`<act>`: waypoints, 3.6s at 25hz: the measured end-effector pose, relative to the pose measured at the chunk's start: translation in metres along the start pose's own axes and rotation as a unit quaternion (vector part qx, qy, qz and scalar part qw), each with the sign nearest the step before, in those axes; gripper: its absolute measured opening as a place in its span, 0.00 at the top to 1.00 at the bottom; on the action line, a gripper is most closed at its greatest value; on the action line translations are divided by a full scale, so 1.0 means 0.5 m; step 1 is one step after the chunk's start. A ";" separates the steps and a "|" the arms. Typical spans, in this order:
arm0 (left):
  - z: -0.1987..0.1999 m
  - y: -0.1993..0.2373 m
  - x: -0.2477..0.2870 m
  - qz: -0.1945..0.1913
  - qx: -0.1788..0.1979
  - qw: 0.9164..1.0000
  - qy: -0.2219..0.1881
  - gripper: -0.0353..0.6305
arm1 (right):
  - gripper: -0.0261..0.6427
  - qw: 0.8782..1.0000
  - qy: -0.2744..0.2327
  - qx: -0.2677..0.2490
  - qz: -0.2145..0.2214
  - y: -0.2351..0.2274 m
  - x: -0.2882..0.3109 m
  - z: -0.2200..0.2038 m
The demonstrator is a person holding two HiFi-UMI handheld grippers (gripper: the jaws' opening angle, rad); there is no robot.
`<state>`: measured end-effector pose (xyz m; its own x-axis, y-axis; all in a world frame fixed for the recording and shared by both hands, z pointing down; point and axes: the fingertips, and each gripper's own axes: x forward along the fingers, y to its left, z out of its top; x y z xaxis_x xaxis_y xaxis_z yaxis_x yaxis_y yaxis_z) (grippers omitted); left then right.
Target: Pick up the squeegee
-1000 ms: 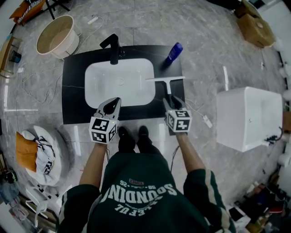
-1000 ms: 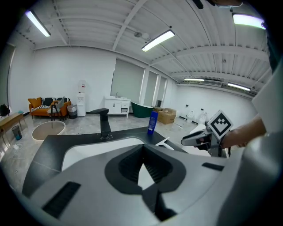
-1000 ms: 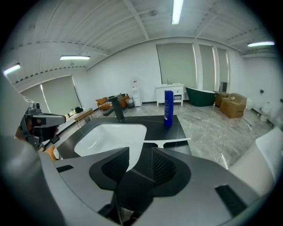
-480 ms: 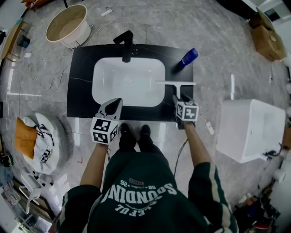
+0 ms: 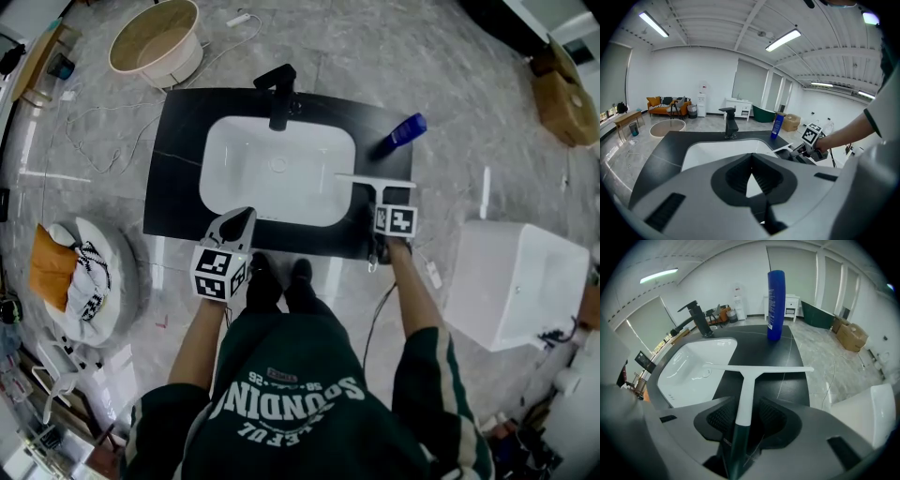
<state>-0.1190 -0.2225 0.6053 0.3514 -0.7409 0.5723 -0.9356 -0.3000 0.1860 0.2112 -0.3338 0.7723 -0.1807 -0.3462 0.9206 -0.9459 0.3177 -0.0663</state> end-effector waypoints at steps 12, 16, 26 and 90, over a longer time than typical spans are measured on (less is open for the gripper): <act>-0.005 0.026 -0.014 0.013 -0.010 1.000 -0.002 0.94 | 0.78 0.997 0.073 -0.014 0.000 -0.003 0.034 0.002; -0.005 0.033 -0.020 0.013 -0.010 1.000 -0.002 0.94 | 0.84 0.997 0.070 0.012 0.005 0.001 0.038 0.002; -0.001 0.049 -0.037 0.009 -0.001 1.000 -0.009 0.94 | 0.85 0.999 0.044 -0.002 0.006 0.056 0.008 -0.014; 0.190 0.109 -0.196 0.042 0.062 0.987 -0.142 0.94 | 0.85 0.928 -0.340 -0.076 0.135 0.428 -0.477 0.230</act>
<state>-0.2015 -0.2232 0.4836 0.2845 -0.8997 0.3311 -0.9567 -0.2888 0.0375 0.0209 -0.2849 0.4942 -0.5825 -0.6964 0.4192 -0.8018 0.5769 -0.1558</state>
